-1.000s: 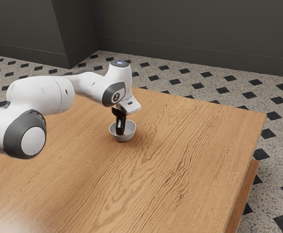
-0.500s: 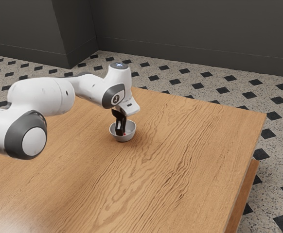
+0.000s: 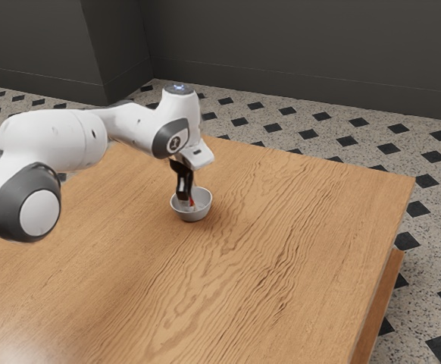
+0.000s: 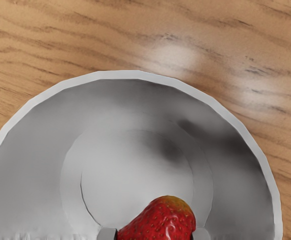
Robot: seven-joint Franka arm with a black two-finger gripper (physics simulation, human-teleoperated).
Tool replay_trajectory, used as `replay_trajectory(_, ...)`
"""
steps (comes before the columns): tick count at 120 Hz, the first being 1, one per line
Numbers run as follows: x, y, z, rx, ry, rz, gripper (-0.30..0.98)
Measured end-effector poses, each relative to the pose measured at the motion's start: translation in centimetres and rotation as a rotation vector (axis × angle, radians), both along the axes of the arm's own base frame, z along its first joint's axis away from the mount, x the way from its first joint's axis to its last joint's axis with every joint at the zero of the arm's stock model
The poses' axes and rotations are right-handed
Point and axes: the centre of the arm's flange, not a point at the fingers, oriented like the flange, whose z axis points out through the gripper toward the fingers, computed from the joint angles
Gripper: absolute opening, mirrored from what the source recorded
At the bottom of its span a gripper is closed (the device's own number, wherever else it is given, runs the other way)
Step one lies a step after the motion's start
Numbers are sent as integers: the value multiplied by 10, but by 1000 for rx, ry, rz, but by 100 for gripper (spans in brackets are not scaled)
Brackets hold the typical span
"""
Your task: Take strawberry from the bowl
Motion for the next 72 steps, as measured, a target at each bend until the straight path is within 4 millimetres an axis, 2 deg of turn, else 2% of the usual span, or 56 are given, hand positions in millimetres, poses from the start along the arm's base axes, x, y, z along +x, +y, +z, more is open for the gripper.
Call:
replay_trajectory(8,-5,-2,26,3,-22,-1,3)
replay_trajectory(14,-7,-11,50,4,-47,-11,2)
replay_trajectory(20,-10,-35,66,1,-63,-40,2)
replay_trajectory(26,-13,-69,71,-12,-67,-81,1)
replay_trajectory(38,-21,-132,69,-43,-59,-158,0)
replay_trajectory(54,-32,-198,46,-76,-42,-228,0)
replay_trajectory(59,-33,-209,42,-85,-48,-237,0)
replay_trajectory(66,-33,-215,41,-93,-58,-236,0)
replay_trajectory(72,-33,-216,40,-97,-65,-231,8)
